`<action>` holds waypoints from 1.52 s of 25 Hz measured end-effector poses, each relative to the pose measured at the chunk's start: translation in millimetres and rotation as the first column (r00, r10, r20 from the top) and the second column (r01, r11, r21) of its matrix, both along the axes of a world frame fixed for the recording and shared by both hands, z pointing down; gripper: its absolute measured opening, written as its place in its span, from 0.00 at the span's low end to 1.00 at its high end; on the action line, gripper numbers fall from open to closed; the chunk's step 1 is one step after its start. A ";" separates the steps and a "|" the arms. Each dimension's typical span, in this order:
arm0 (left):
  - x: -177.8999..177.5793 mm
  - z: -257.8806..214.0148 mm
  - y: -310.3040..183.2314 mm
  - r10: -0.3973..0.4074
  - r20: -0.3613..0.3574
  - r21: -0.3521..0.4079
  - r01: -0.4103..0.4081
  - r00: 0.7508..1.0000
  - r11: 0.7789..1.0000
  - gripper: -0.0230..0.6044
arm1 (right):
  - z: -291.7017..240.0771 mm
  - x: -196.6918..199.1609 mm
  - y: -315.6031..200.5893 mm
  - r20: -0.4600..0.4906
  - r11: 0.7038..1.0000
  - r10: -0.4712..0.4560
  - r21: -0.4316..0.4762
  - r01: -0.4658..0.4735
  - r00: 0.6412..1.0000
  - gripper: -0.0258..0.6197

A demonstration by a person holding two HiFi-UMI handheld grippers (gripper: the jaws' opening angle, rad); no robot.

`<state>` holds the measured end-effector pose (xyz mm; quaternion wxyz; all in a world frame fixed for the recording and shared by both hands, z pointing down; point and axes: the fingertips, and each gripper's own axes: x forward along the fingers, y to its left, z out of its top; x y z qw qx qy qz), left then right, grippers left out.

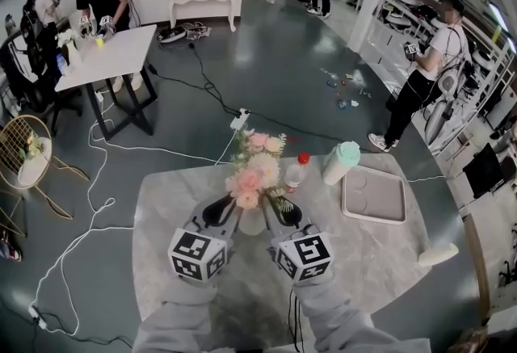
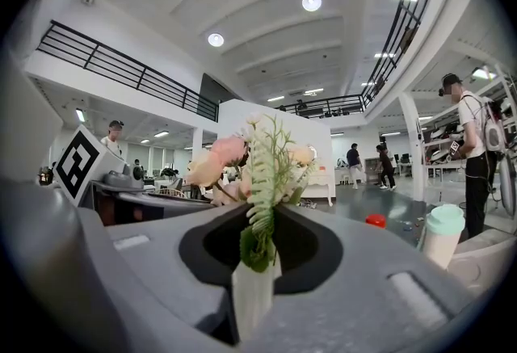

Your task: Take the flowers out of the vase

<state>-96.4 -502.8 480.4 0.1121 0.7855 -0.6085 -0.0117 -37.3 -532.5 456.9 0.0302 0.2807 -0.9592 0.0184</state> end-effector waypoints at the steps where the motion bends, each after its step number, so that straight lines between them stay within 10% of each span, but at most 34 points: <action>1: -0.8 -0.3 0.8 -0.001 0.002 0.000 0.001 1.000 1.000 0.15 | -1.2 -0.6 -0.1 0.003 1.000 0.000 0.002 0.000 1.000 0.13; 38: 7.0 -64.5 44.2 0.002 0.056 0.108 -0.008 0.998 0.994 0.15 | -119.4 31.3 37.6 0.262 0.976 0.054 0.192 -0.107 0.964 0.13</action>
